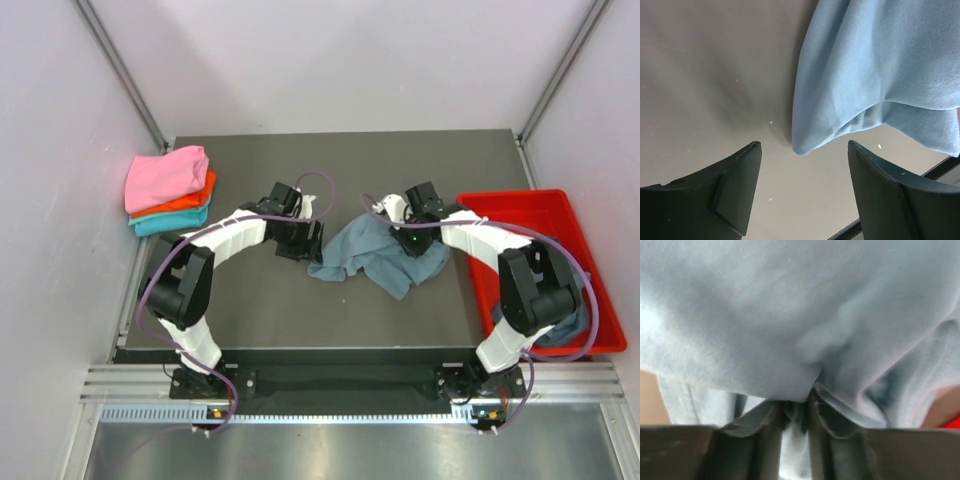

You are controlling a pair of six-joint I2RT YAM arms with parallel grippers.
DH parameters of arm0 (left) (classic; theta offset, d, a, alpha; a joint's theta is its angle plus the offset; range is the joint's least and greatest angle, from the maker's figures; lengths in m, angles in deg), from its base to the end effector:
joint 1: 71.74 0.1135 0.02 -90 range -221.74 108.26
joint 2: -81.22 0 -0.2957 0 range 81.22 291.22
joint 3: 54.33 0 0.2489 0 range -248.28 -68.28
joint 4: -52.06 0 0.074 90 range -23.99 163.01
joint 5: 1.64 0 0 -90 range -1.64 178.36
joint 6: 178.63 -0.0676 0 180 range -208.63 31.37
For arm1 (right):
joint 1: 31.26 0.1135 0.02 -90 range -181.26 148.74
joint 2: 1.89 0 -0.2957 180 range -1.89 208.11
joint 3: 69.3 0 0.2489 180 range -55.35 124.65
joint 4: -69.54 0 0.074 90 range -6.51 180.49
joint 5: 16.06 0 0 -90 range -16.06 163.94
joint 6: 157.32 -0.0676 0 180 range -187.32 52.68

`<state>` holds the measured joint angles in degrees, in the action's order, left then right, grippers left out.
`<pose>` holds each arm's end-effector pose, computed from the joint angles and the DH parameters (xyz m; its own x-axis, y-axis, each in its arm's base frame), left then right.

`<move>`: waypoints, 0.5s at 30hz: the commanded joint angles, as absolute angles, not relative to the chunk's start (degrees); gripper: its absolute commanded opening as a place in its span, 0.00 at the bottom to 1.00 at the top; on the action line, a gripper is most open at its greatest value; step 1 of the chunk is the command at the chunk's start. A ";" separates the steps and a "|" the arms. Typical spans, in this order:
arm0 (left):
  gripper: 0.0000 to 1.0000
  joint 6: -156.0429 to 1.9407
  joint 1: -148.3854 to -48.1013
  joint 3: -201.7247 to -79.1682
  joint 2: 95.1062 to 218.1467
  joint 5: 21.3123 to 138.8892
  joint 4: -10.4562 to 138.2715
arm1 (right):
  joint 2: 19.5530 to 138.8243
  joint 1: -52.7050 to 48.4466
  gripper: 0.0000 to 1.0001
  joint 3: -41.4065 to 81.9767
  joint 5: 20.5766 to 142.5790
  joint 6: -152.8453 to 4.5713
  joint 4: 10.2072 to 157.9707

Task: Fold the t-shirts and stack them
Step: Move the tshirt to the center of the board, then flatten the tshirt out

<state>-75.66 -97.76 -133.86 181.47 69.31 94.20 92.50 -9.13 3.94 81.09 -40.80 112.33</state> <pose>0.3213 -0.1814 0.1937 -0.9024 0.2044 -0.3793 0.3550 0.8517 -0.3854 0.3088 0.1346 0.1918 -0.5551 -0.7040 -0.4430 -0.7513 0.6529 -0.0961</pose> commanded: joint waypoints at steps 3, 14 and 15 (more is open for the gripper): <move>0.75 -76.94 -98.29 -133.76 179.57 70.43 93.52 | 89.96 -8.32 0.00 7.58 76.40 -41.13 110.48; 0.74 -77.73 -98.37 -133.14 180.36 71.66 91.94 | 82.84 -8.32 0.00 23.65 80.44 -38.06 118.73; 0.74 -77.82 -98.46 -133.23 180.80 71.75 91.77 | 83.01 -8.40 0.00 24.71 80.79 -37.97 119.00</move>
